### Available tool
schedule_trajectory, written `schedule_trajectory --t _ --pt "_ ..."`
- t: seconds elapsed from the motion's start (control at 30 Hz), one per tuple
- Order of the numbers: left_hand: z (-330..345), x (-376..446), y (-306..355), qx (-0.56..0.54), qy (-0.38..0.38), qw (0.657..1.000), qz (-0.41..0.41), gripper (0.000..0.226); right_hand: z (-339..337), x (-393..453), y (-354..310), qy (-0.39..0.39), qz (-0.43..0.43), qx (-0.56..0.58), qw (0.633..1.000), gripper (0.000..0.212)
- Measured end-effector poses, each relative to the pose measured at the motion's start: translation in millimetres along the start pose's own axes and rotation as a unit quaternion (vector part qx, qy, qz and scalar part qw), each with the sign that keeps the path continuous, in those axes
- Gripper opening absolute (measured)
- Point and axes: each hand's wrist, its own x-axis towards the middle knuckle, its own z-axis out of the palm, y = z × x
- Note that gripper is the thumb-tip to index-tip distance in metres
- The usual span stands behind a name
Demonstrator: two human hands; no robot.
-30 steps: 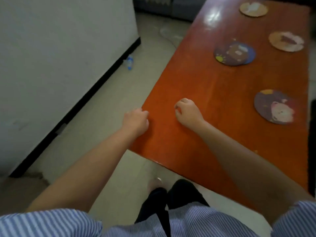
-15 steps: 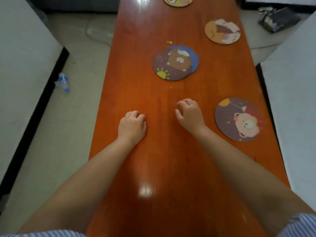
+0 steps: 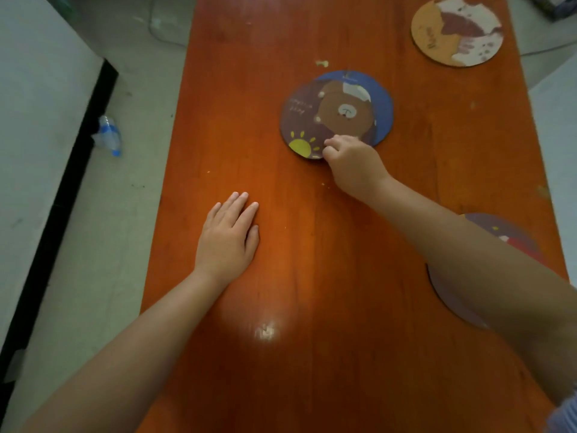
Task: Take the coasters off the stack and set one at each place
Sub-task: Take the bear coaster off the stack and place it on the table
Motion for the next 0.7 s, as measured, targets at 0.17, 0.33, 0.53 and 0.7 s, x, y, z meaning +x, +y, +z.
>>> schedule_trajectory --t 0.17,0.33,0.53,0.7 --pt "-1 -2 2 0.003 0.001 1.0 0.0 0.036 -4 -15 -10 0.071 0.018 -0.013 0.997 0.024" --pt "-10 -15 3 -0.007 0.027 0.999 0.033 0.023 -13 -86 -38 0.081 0.01 0.039 0.996 0.014" --pt "-17 -97 25 -0.053 0.005 0.996 0.074 0.03 -23 -195 -92 0.028 -0.034 0.045 0.998 0.024" --pt "-28 -186 32 -0.15 -0.008 0.988 0.043 0.017 -22 -258 -151 0.07 0.012 0.046 0.996 0.019"
